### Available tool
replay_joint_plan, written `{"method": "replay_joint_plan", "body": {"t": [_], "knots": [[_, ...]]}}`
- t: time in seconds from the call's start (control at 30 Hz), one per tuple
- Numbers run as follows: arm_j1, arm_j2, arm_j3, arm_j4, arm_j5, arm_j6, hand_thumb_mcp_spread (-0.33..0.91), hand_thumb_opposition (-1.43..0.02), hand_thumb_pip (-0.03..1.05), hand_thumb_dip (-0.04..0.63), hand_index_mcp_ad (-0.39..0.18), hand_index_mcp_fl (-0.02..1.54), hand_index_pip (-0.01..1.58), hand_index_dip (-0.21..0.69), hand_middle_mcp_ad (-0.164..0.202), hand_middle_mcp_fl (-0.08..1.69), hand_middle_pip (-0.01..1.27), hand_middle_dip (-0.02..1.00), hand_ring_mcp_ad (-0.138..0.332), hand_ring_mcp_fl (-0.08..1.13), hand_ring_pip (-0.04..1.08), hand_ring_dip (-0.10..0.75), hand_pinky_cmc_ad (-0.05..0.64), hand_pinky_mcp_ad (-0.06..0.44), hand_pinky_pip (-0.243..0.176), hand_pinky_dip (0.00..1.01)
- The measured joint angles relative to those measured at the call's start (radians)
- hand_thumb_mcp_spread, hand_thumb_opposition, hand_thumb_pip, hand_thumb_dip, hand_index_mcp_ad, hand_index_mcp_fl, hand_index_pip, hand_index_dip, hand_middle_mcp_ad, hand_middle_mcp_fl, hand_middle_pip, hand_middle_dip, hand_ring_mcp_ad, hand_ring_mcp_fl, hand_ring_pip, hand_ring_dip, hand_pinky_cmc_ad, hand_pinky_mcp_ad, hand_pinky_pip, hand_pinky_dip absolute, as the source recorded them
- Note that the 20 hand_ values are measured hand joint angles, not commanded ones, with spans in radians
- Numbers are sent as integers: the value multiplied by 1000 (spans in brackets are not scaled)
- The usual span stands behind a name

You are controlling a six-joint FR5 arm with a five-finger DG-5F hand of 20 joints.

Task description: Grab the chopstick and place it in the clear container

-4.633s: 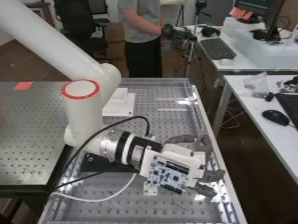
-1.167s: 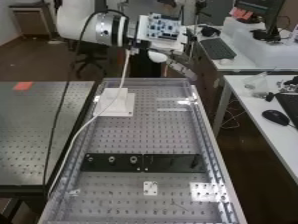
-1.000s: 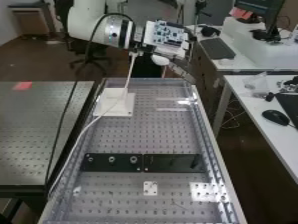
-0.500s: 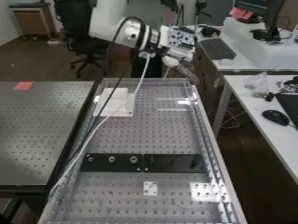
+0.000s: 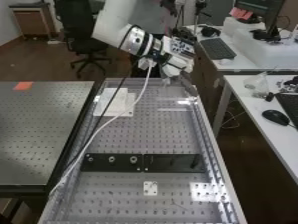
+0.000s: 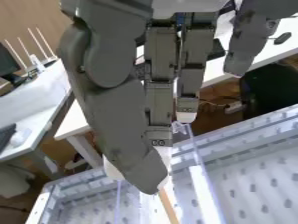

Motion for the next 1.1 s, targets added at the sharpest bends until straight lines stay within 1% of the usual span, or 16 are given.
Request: {"method": "replay_joint_plan", "body": {"t": [0.03,0.1,0.23,0.33,0.43,0.57,0.7,0.77,0.83,0.93,0.97,1.0,1.1], "knots": [[-2,2,-2,-6,4,-15,848,-1136,433,290,-162,1414,311,463,10,1381,145,663,52,614,119,557,351,332,3,154],[-4,6,-8,-9,6,-23,846,-1136,433,290,-162,1414,311,463,10,1381,145,663,52,614,119,557,351,328,3,154],[-5,11,-17,-24,-4,-33,846,-1136,433,290,-162,1414,311,463,10,1381,145,663,52,614,119,557,351,328,3,154],[-6,13,-23,-34,8,-37,846,-1136,433,290,-162,1414,311,463,10,1381,145,663,52,614,119,557,347,328,3,154],[-7,18,-37,-39,5,-27,848,-1136,433,290,-159,1414,311,463,10,1381,145,663,52,614,119,557,351,328,3,154],[-8,19,-40,-32,-19,-22,846,-1136,433,290,-162,1414,311,463,10,1381,145,663,52,614,119,557,351,328,3,154],[-7,15,-37,-27,-6,-6,846,-1136,433,290,-152,1414,311,463,12,1381,145,663,54,614,119,557,351,332,3,154],[-6,13,-34,-22,-18,-3,848,-1136,433,290,-161,1414,311,463,21,1381,145,663,51,614,119,557,351,332,3,154],[-4,7,-28,-21,-40,5,848,-1136,433,290,-161,1414,311,463,21,1381,145,663,51,614,119,557,351,328,3,154],[-2,-3,-21,-21,-23,15,848,-1136,433,290,-161,1414,311,463,21,1381,145,663,51,614,119,557,351,332,2,154],[-2,-4,-20,-20,-19,16,848,-1136,433,290,-152,1414,311,463,21,1381,145,663,51,614,119,557,351,328,2,154],[0,-7,-18,-20,-15,17,848,-1136,433,290,-161,1414,311,463,21,1381,145,663,51,614,119,557,351,328,2,154],[4,-21,-15,-24,-23,27,848,-1136,433,290,-161,1414,311,463,21,1381,145,663,51,614,119,557,351,332,2,154]]}}
